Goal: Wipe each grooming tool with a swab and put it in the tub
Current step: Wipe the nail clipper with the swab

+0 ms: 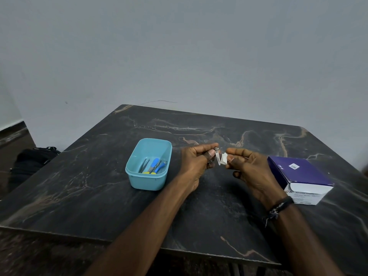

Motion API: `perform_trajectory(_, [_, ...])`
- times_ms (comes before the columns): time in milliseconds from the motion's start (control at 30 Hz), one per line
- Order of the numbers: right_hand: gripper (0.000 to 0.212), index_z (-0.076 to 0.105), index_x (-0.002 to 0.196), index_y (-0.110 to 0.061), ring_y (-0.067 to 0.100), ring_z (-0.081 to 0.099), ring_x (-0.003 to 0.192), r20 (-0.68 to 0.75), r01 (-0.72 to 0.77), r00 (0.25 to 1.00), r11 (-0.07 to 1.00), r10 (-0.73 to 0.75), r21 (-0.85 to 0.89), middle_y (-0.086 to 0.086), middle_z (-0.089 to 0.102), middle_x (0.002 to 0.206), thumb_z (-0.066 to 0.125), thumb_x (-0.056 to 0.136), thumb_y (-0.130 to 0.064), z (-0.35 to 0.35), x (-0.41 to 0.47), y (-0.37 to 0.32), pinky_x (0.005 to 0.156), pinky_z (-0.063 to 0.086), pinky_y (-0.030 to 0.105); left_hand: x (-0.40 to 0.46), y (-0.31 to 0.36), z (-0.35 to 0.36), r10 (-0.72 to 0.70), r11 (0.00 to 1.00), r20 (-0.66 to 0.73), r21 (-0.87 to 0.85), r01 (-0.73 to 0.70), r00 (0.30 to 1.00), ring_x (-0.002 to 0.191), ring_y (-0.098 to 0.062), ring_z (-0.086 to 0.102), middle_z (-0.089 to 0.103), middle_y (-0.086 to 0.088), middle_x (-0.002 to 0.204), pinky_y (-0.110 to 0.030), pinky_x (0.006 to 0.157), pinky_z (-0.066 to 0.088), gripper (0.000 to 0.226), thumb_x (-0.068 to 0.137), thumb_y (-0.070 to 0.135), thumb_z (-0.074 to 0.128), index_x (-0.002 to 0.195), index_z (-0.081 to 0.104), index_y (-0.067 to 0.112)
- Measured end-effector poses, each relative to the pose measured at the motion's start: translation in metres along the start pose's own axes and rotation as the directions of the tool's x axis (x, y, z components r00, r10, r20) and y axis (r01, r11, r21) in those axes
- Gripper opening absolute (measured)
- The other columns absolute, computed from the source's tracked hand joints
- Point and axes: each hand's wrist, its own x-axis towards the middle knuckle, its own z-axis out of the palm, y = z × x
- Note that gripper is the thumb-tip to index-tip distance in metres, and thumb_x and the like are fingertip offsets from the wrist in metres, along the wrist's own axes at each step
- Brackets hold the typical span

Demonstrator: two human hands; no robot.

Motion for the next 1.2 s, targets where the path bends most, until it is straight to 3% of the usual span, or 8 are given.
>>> perform_trajectory(100, [0.019,0.065,0.106,-0.010,0.010,0.064,0.066,0.011,0.012,1.000,0.999,-0.011,-0.036,0.007,0.071,0.082,0.063,0.089,-0.003,0.0016,-0.0006,0.0010,0.058,0.044,0.023,0.0013,-0.0011,-0.0005,0.008,1.000,0.000,0.018,-0.008,1.000,0.095,-0.023,0.065,0.073,-0.009,0.099,-0.041,0.084,0.055,0.022,0.090,-0.004,0.058,0.105,0.071,0.006])
perform_trajectory(433, [0.022,0.068,0.107,-0.011,0.010,0.066,0.067,0.008,-0.005,1.000,0.999,0.005,-0.036,0.008,0.075,0.088,0.069,0.085,-0.009,0.0034,0.0022,0.0064,0.059,0.046,0.024,-0.0002,-0.0084,0.0037,0.084,0.992,0.029,0.096,-0.086,0.996,0.073,-0.010,0.069,0.073,-0.009,0.090,-0.026,0.068,0.057,0.020,0.086,-0.006,0.063,0.102,0.072,0.000])
perform_trajectory(600, [0.029,0.067,0.108,-0.008,0.015,0.067,0.068,0.077,-0.047,0.996,0.999,0.048,-0.017,0.015,0.075,0.090,0.074,0.080,-0.007,0.0029,0.0015,0.0053,0.057,0.045,0.025,-0.0019,-0.0037,0.0027,0.078,0.997,-0.001,0.027,-0.078,0.997,0.065,-0.003,0.068,0.071,-0.002,0.081,-0.023,0.065,0.058,0.020,0.085,-0.009,0.062,0.101,0.071,-0.001])
perform_trajectory(733, [0.030,0.066,0.110,-0.007,0.016,0.066,0.067,0.087,-0.073,0.994,0.997,0.070,0.030,0.020,0.073,0.093,0.072,0.081,-0.004,0.0032,0.0015,0.0044,0.057,0.045,0.025,-0.0010,-0.0025,-0.0006,0.068,0.998,-0.004,0.008,-0.068,0.998,0.075,-0.013,0.069,0.072,-0.005,0.084,-0.030,0.069,0.058,0.020,0.084,-0.007,0.066,0.096,0.072,0.008])
perform_trajectory(833, [0.028,0.065,0.110,-0.006,0.013,0.064,0.064,0.026,-0.079,0.997,0.992,0.077,0.100,0.012,0.072,0.084,0.069,0.083,0.000,0.0009,0.0043,0.0052,0.057,0.045,0.024,-0.0020,-0.0027,-0.0004,0.054,0.998,0.051,0.042,-0.056,0.997,0.076,-0.017,0.065,0.072,-0.007,0.084,-0.029,0.067,0.054,0.021,0.082,-0.005,0.069,0.097,0.073,0.009])
perform_trajectory(1200, [0.030,0.064,0.112,-0.004,0.014,0.063,0.065,0.090,-0.126,0.989,0.982,0.114,0.141,0.010,0.072,0.082,0.068,0.083,0.000,-0.0026,0.0051,0.0047,0.056,0.046,0.023,-0.0023,-0.0012,-0.0013,0.036,0.999,0.063,0.015,-0.037,0.997,0.072,-0.012,0.067,0.073,0.001,0.077,-0.033,0.070,0.057,0.021,0.082,-0.007,0.068,0.096,0.073,0.008])
